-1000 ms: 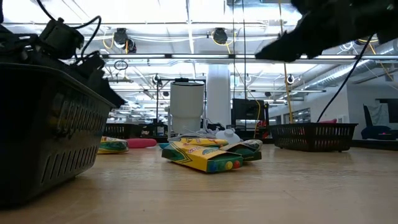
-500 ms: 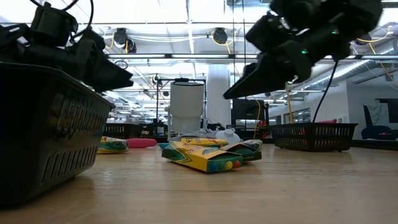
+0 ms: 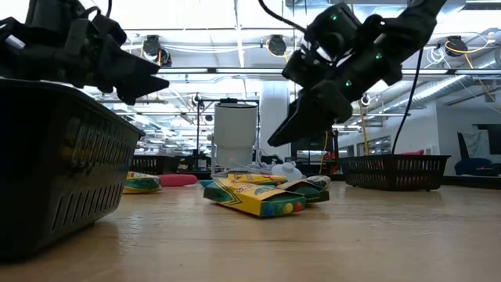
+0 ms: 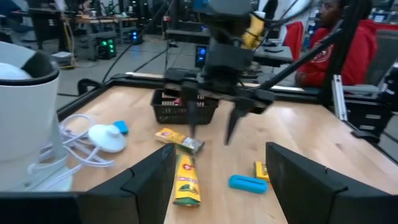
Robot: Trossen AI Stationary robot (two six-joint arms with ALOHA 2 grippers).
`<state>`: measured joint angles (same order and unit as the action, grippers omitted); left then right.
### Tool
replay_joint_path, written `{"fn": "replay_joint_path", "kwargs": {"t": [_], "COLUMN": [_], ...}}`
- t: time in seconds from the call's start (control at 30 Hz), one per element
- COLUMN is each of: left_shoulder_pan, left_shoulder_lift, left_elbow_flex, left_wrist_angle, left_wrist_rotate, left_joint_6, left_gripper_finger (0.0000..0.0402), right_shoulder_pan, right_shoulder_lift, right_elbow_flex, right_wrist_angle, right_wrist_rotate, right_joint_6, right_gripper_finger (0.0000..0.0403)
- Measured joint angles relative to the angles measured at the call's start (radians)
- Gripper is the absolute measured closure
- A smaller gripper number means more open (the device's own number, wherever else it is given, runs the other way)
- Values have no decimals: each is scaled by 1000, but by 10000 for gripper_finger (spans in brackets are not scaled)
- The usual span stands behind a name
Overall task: Pick & Place School Supplies
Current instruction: Put the yellow crayon box into the bottom black bin
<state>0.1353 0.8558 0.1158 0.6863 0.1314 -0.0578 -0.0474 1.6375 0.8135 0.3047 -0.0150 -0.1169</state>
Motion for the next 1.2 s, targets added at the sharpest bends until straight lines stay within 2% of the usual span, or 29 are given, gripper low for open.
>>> {"fn": "replay_joint_path", "kwargs": {"t": [0.23, 0.37, 0.57, 0.77, 1.2], "left_shoulder_pan": [-13, -13, -9, -6, -6], "left_shoulder_lift": [0, 0, 0, 0, 0], "left_elbow_flex": [0, 0, 0, 0, 0], "left_wrist_angle": [20, 21, 24, 13, -3], "left_wrist_rotate": [-1, -29, -48, -47, -47], "left_joint_6": [6, 21, 27, 29, 26], "left_gripper_finger": [153, 153, 153, 153, 153], "right_shoulder_pan": [-58, -65, -65, -70, -71], "right_shoulder_lift": [16, 65, 186, 271, 270], "right_elbow_flex": [-1, 22, 167, 277, 282], "right_wrist_angle": [6, -33, -169, -220, -287], "right_wrist_rotate": [-81, -92, -91, -93, -91], "right_joint_6": [5, -3, -68, -126, -161], "right_gripper_finger": [165, 165, 165, 165, 171]}}
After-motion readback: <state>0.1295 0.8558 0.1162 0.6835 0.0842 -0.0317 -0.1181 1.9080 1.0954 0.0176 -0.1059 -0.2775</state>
